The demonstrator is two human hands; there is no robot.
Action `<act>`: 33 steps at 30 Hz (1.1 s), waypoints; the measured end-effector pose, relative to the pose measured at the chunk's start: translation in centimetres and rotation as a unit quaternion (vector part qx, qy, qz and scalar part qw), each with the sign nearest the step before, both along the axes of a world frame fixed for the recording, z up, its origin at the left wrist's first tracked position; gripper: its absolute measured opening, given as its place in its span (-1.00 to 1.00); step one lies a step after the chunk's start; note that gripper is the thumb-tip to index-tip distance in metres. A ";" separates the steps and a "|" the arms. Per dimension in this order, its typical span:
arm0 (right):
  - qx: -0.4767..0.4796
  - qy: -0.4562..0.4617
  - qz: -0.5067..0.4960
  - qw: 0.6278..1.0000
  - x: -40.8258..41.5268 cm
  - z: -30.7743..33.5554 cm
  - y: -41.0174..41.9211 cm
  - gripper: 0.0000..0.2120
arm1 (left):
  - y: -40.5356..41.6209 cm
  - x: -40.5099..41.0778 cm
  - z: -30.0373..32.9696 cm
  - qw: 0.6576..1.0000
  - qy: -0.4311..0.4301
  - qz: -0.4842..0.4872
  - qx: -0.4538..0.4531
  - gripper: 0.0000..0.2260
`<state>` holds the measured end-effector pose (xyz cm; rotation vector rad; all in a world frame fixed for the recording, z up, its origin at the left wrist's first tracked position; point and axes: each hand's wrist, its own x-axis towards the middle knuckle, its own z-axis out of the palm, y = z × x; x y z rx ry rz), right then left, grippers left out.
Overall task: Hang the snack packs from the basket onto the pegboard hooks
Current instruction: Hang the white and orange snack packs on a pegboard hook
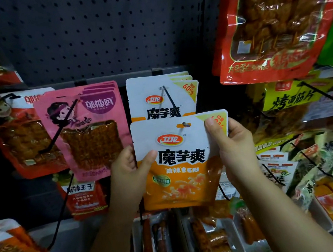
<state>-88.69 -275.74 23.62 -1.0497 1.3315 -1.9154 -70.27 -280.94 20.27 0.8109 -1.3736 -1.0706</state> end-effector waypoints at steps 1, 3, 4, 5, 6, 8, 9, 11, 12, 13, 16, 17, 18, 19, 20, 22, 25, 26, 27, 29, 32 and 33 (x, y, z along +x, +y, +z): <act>0.009 0.011 -0.005 1.000 -0.2 -0.4 -0.2 -0.84 | -0.3 0.2 -0.5 1.000 -0.015 0.008 -0.002 -0.83; 0.029 0.026 -0.002 0.999 -0.7 -1.3 -0.4 -0.81 | -0.9 0.4 -1.1 0.999 -0.045 0.027 -0.002 -0.84; 0.037 0.036 0.006 0.999 -1.0 -1.8 -0.5 -0.80 | -1.2 0.5 -1.2 0.997 -0.061 0.038 -0.002 -0.85; 0.044 0.049 0.010 0.998 -1.2 -2.3 -0.7 -0.81 | -1.6 0.4 -1.2 0.996 -0.078 0.052 -0.005 -0.85; 0.050 0.062 0.009 0.997 -1.5 -2.7 -0.9 -0.83 | -2.1 0.4 -1.0 0.993 -0.097 0.067 -0.009 -0.86; 0.064 0.085 -0.006 0.994 -1.9 -3.1 -1.9 -0.86 | -3.1 0.1 -0.5 0.987 -0.129 0.092 -0.008 -0.89; 0.072 0.096 -0.015 0.993 -2.0 -3.1 -2.5 -0.85 | -3.7 -0.1 -0.2 0.985 -0.140 0.101 -0.004 -0.91; 0.088 0.115 -0.029 0.989 -2.2 -2.9 -3.9 -0.82 | -5.0 -0.4 0.3 0.979 -0.164 0.118 0.000 -0.93; 0.096 0.124 -0.037 0.987 -2.3 -2.7 -4.6 -0.80 | -5.7 -0.6 0.5 0.976 -0.179 0.126 -0.002 -0.94; 0.101 0.131 -0.044 0.985 -2.4 -2.5 -5.3 -0.79 | -6.4 -0.9 0.7 0.972 -0.192 0.134 -0.005 -0.94; 0.110 0.142 -0.066 0.982 -2.4 -1.9 -7.4 -0.78 | -8.4 -1.6 1.0 0.962 -0.225 0.155 -0.017 -0.83; 0.115 0.151 -0.078 0.979 -2.5 -1.7 -8.1 -0.77 | -9.1 -1.9 1.2 0.957 -0.238 0.164 -0.021 -0.81; 0.120 0.162 -0.087 0.976 -2.7 -1.5 -8.8 -0.76 | -9.8 -2.2 1.3 0.953 -0.250 0.172 -0.024 -0.79; 0.127 0.171 -0.093 0.973 -2.8 -1.3 -9.6 -0.78 | -10.4 -2.5 1.4 0.948 -0.261 0.180 -0.027 -0.78; 0.135 0.178 -0.098 0.970 -2.9 -1.1 -10.3 -0.81 | -10.9 -2.7 1.6 0.943 -0.272 0.189 -0.029 -0.77; 0.151 0.194 -0.113 0.963 -3.2 -0.8 -11.7 -0.83 | -11.8 -3.2 1.8 0.934 -0.293 0.203 -0.023 -0.78; 0.176 0.231 -0.138 0.947 -3.5 -0.5 -13.5 -0.79 | -12.9 -3.9 1.8 0.925 -0.314 0.216 -0.003 -0.81; 0.185 0.236 -0.144 0.943 -3.6 -0.4 -14.0 -0.77 | -13.2 -4.0 1.8 0.923 -0.316 0.218 0.004 -0.81; 0.192 0.238 -0.148 0.941 -3.6 -0.2 -14.5 -0.75 | -13.4 -4.1 1.8 0.923 -0.316 0.220 0.012 -0.81; 0.212 0.247 -0.156 0.932 -3.6 0.0 -15.4 -0.74 | -13.9 -4.4 1.9 0.921 -0.318 0.222 0.025 -0.79; 0.232 0.259 -0.159 0.924 -3.7 0.3 -16.3 -0.75 | -14.3 -4.6 1.9 0.920 -0.320 0.223 0.033 -0.77; 0.234 0.259 -0.157 0.924 -3.7 0.2 -16.6 -0.75 | -14.4 -4.6 1.9 0.922 -0.318 0.221 0.030 -0.76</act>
